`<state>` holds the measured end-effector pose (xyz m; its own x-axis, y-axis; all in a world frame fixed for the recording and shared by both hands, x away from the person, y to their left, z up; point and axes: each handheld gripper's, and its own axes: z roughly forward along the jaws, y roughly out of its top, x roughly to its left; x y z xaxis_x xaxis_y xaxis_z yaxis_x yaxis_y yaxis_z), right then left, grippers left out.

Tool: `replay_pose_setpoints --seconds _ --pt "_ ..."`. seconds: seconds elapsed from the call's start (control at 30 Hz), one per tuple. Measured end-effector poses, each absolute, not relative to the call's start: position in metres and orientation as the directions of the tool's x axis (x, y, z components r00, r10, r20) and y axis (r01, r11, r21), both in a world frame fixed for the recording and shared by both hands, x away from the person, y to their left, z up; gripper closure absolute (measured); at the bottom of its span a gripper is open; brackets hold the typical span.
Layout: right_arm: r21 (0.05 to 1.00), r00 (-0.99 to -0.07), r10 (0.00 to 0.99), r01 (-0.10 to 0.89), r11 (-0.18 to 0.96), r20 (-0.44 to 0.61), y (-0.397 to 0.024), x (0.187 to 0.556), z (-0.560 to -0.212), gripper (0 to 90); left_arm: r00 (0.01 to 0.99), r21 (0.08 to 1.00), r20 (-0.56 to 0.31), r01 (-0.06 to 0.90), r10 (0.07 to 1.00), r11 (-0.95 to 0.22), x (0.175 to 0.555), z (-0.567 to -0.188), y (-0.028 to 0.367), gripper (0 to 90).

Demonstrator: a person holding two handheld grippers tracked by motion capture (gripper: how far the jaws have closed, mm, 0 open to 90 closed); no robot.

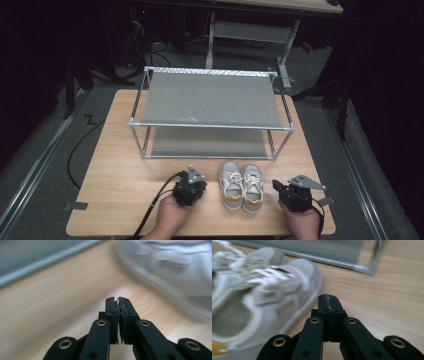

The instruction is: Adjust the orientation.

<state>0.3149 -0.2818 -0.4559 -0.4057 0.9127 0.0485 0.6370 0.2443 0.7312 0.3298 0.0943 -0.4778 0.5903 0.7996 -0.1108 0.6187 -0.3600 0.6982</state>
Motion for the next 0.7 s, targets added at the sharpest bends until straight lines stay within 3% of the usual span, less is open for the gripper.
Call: replay_pose_setpoints --seconds 0.27,0.37,0.47,0.6,0.7 --pt "0.701 -0.316 0.948 0.686 0.197 0.044 -0.313 0.319 -0.463 90.0 0.425 0.736 -0.051 0.628 0.904 -0.253 0.316 -0.470 0.213 84.2" --pt "0.691 -0.310 0.950 0.695 0.200 0.037 -0.314 0.320 -0.466 90.0 0.390 0.737 -0.126 0.653 0.912 -0.178 0.318 -0.469 0.239 84.0" --pt "0.680 -0.311 0.950 0.701 0.214 0.022 -0.310 0.319 -0.467 90.0 0.365 0.761 -0.185 0.640 0.912 -0.101 0.319 -0.463 0.249 81.8" --pt "0.650 -0.311 0.950 0.724 0.232 0.007 -0.303 0.317 -0.469 89.6 0.394 0.739 -0.202 0.663 0.897 -0.124 0.321 -0.469 0.244 73.7" --pt "0.596 -0.317 0.948 0.763 0.250 0.009 -0.296 0.317 -0.464 80.2 0.409 0.748 -0.216 0.653 0.886 -0.119 0.321 -0.467 0.241 71.3"
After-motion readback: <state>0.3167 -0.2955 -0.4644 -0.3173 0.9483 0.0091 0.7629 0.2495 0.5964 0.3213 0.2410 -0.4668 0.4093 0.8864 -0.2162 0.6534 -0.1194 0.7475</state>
